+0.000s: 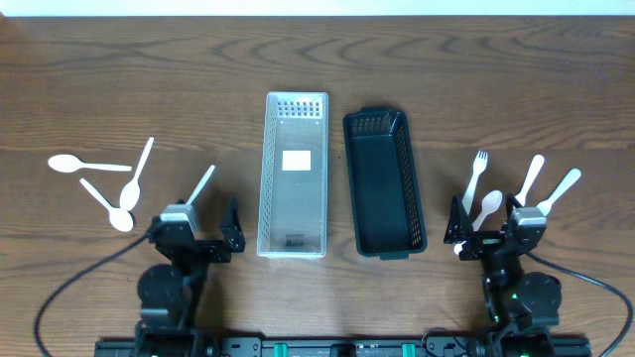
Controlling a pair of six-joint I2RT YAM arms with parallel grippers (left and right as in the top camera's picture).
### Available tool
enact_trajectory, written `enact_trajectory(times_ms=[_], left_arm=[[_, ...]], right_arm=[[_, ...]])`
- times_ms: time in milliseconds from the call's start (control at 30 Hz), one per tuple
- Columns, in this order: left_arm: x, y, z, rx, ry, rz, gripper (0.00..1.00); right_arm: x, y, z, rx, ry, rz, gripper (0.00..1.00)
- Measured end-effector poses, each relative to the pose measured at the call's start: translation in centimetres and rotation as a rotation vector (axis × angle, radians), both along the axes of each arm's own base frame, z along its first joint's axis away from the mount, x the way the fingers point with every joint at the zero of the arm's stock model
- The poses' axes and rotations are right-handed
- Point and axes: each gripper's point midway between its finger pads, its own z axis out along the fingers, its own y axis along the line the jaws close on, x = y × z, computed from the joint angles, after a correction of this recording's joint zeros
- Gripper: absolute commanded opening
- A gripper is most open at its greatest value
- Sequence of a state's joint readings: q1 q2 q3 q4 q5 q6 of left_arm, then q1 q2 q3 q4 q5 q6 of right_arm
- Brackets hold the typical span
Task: Pack container
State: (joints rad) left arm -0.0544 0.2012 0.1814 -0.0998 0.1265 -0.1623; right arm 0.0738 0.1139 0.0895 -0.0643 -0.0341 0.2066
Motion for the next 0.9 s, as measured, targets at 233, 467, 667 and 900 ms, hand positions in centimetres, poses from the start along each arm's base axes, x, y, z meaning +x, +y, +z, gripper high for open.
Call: enact_trajectory(times_ms=[233, 467, 667, 900], left_arm=[[3.1, -0.5, 6.3, -0.016, 0.143, -0.015, 0.98], [5.7, -0.7, 2.6, 0.001, 0.582, -0.012, 0.98], [5.0, -0.8, -1.7, 0.011, 0.884, -0.012, 0.98], [4.9, -0.8, -5.4, 0.011, 1.030, -0.005, 0.72]], right_arm=[[1.1, -0.3, 4.0, -0.048, 0.161, -0.014, 0.99], [2.6, -0.3, 2.2, -0.110, 0.609, -0.004, 0.99], [4.0, -0.1, 0.8, -0.156, 0.919, 0.023, 0.99], [5.9, 0.3, -1.9, -0.171, 1.027, 0.056, 0.65]])
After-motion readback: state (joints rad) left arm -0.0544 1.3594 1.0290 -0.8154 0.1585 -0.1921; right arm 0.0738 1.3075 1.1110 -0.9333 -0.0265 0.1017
